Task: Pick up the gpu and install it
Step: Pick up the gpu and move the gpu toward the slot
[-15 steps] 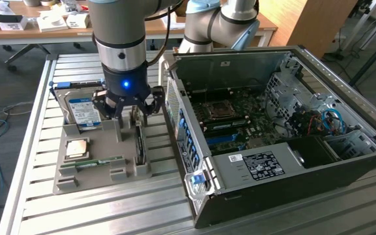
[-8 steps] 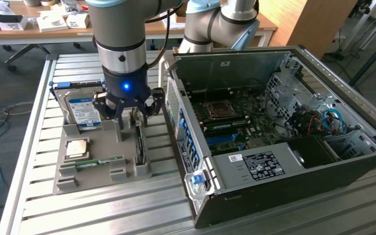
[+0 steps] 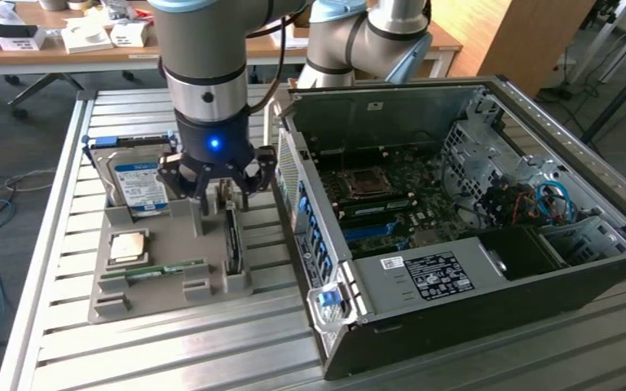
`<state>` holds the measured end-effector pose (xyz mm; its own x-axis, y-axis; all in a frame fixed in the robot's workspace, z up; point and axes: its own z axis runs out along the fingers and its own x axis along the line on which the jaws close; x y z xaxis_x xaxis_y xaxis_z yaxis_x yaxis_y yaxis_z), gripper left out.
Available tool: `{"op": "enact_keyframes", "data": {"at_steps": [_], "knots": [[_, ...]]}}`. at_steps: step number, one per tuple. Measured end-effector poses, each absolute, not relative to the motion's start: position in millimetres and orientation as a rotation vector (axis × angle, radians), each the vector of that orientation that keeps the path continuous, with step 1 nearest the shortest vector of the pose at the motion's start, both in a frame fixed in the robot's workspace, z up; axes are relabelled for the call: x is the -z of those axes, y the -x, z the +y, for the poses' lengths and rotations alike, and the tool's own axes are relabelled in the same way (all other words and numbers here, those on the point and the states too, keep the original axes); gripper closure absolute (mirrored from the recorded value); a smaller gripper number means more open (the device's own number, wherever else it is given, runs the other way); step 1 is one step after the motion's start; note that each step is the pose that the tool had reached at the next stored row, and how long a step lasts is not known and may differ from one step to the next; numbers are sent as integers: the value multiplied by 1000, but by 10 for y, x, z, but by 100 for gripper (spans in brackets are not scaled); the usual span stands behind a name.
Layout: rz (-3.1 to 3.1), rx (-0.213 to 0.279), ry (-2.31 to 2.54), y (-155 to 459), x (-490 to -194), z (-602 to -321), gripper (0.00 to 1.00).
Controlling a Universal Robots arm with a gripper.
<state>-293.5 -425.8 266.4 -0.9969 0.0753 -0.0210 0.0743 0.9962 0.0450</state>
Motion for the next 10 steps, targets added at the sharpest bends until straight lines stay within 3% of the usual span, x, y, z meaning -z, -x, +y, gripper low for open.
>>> {"op": "enact_keyframes", "data": {"at_steps": [10], "knots": [[3116,-69,-117,2912,-2664,-4258,41]]}}
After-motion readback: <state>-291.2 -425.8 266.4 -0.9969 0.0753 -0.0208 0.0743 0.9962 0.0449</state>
